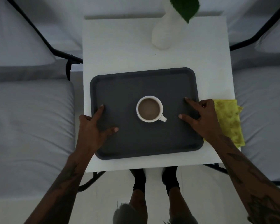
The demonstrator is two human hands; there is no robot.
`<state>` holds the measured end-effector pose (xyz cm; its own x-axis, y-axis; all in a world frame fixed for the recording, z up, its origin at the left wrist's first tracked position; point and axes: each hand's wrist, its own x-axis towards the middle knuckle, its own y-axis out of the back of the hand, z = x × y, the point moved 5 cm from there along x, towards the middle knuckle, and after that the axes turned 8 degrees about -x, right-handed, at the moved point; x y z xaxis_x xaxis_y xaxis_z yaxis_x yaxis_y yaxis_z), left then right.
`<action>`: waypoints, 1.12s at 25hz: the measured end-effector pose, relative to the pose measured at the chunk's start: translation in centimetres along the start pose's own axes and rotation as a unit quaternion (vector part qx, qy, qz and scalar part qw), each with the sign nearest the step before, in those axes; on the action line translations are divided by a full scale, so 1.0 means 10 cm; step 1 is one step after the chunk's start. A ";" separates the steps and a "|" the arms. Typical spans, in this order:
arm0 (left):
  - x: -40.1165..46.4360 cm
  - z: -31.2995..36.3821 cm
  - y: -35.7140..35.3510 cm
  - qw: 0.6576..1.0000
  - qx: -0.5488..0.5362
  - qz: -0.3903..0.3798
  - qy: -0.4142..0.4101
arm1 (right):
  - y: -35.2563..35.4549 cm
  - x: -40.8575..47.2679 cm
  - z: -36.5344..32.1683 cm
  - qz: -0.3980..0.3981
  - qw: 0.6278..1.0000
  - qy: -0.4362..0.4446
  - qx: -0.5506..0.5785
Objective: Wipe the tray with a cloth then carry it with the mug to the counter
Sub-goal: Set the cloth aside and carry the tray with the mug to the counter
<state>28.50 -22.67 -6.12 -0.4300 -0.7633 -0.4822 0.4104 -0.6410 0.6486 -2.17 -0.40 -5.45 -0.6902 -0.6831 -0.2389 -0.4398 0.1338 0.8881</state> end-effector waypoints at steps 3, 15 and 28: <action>-0.08 0.08 0.18 1.000 -0.011 0.001 -0.012 | 0.20 -0.05 -0.11 0.004 1.000 0.013 0.012; -1.07 1.22 1.91 0.999 0.002 0.024 -0.028 | 2.24 -0.48 -1.24 0.081 0.991 0.075 0.078; -3.01 2.76 3.76 0.982 -0.067 0.147 -0.097 | 4.78 -1.11 -2.35 0.146 0.966 0.200 0.071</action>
<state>34.66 -21.51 49.06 -0.4172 -0.8954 -0.1554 0.6358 -0.4098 0.6541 -2.05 -3.31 48.92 -0.5313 -0.8206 0.2105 -0.3542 0.4409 0.8247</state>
